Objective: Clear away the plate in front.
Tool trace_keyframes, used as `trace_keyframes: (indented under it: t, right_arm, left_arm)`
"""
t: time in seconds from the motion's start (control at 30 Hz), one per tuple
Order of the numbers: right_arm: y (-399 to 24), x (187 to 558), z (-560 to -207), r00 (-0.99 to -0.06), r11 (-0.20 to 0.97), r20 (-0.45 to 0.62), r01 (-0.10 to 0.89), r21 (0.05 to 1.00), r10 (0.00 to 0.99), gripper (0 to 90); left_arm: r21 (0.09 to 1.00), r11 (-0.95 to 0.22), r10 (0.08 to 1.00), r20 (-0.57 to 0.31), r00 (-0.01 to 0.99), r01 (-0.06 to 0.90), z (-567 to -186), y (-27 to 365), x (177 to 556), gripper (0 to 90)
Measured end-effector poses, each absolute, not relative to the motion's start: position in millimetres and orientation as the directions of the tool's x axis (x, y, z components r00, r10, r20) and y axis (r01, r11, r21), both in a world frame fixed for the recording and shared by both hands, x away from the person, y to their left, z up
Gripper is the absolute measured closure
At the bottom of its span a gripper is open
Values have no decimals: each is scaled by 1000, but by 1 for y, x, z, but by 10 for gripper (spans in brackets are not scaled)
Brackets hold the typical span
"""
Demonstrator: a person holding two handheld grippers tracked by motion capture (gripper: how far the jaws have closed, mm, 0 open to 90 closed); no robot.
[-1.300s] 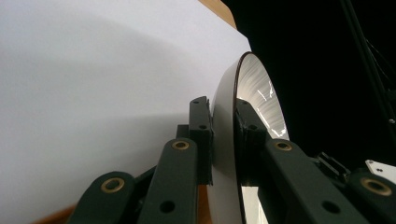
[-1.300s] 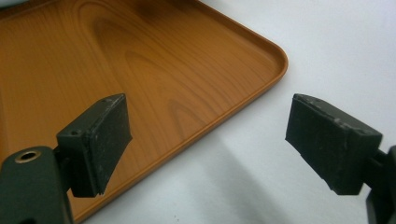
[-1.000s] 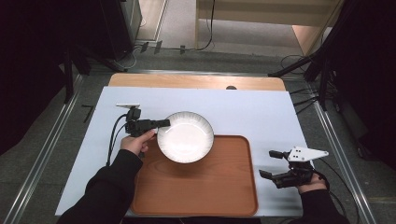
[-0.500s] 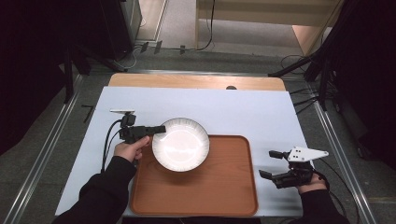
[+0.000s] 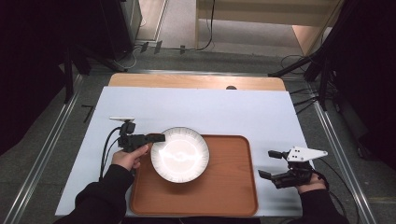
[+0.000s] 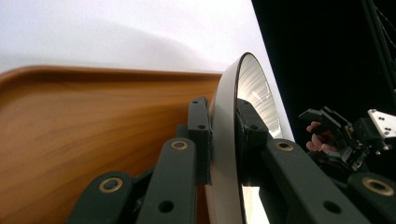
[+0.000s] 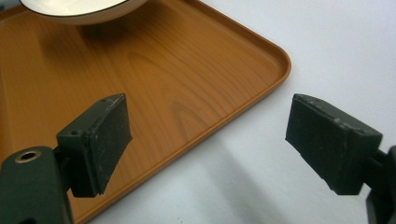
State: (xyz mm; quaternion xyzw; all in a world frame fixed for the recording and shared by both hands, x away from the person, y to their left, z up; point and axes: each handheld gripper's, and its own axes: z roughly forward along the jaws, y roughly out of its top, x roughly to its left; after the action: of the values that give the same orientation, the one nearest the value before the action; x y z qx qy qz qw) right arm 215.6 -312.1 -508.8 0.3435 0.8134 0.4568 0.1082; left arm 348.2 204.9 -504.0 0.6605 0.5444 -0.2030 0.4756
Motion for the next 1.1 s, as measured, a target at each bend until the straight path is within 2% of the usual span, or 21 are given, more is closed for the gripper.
trace_keyframes:
  t: [0.87,1.1]
  right_arm:
    - [-310,215,-508,-744,349,139,459,817,653,145]
    - [-310,216,-508,-746,357,135,459,813,652,145]
  left_arm:
    - [413,-47,548,-751,369,910,-515,183,344,795]
    - [438,-106,578,-703,414,892,-514,177,342,809]
